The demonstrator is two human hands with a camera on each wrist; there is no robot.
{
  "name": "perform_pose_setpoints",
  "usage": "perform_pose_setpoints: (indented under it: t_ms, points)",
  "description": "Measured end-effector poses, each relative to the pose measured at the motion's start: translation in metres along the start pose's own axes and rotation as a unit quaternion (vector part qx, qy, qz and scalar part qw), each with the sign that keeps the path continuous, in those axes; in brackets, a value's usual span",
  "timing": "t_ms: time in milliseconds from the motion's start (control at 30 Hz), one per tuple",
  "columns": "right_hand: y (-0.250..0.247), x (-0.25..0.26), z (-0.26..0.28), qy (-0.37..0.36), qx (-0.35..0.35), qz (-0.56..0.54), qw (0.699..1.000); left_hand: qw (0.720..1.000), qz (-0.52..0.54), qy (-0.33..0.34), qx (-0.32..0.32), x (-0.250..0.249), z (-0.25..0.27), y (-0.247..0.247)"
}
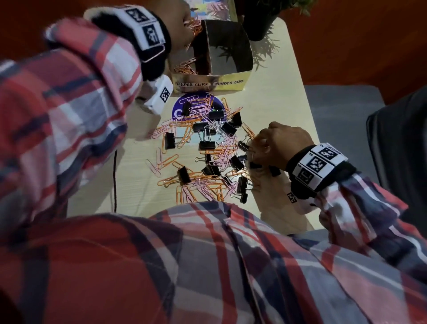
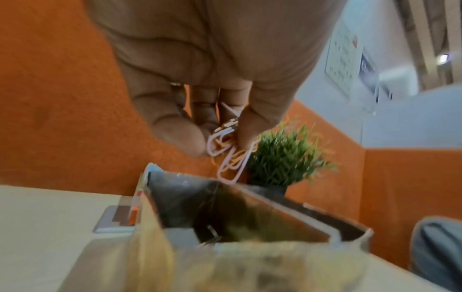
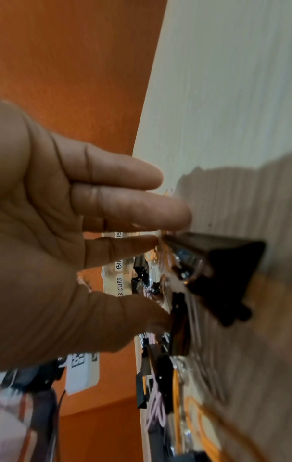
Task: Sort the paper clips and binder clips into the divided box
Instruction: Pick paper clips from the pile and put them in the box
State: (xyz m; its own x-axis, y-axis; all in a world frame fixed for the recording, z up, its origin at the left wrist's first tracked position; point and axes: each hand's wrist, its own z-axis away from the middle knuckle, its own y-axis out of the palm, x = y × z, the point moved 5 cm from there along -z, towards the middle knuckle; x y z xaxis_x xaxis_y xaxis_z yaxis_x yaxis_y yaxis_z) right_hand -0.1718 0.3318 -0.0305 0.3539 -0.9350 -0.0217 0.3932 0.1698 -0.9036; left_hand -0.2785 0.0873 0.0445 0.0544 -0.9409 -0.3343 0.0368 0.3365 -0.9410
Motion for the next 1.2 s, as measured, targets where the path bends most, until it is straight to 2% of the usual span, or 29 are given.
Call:
perform_pose_setpoints:
  t_ms: [133, 200, 267, 333, 433, 533, 633, 833, 1000, 1200]
  points:
    - [0.0, -0.009, 0.0, -0.021, 0.003, -0.024, 0.999, 0.989, -0.121, 0.018, 0.081, 0.002, -0.013, 0.027]
    - [0.003, -0.017, -0.002, -0.014, 0.004, -0.004, 1.0, 0.99, -0.129, 0.02, 0.048, 0.007, -0.009, 0.033]
    - [0.007, -0.02, -0.007, -0.004, -0.007, 0.013, 1.0, 0.996, -0.083, 0.032, -0.01, 0.006, 0.002, 0.03]
    - [0.008, -0.019, -0.013, 0.0, -0.016, 0.02, 1.0, 0.998, -0.028, 0.055, -0.014, 0.004, 0.021, 0.026]
    - [0.005, -0.015, -0.023, -0.013, -0.024, 0.014, 1.0, 0.993, 0.019, 0.091, 0.066, -0.001, 0.062, 0.033]
    - [0.0, -0.008, -0.028, -0.055, -0.048, -0.004, 0.997, 0.984, -0.007, 0.101, 0.149, 0.003, 0.104, 0.056]
    - [-0.004, -0.002, -0.029, -0.089, -0.078, -0.025, 0.993, 0.979, -0.046, 0.077, 0.182, 0.02, 0.131, 0.075]
    - [-0.007, 0.004, -0.039, -0.131, -0.045, 0.071, 0.988, 0.989, -0.041, 0.009, 0.139, 0.053, 0.157, 0.076]
    - [-0.013, 0.004, -0.043, -0.113, -0.026, 0.108, 0.987, 0.988, -0.058, -0.057, 0.128, 0.075, 0.172, 0.074]
    - [-0.011, 0.005, -0.049, -0.088, -0.012, 0.149, 0.985, 0.988, -0.026, -0.087, 0.126, 0.079, 0.18, 0.08]
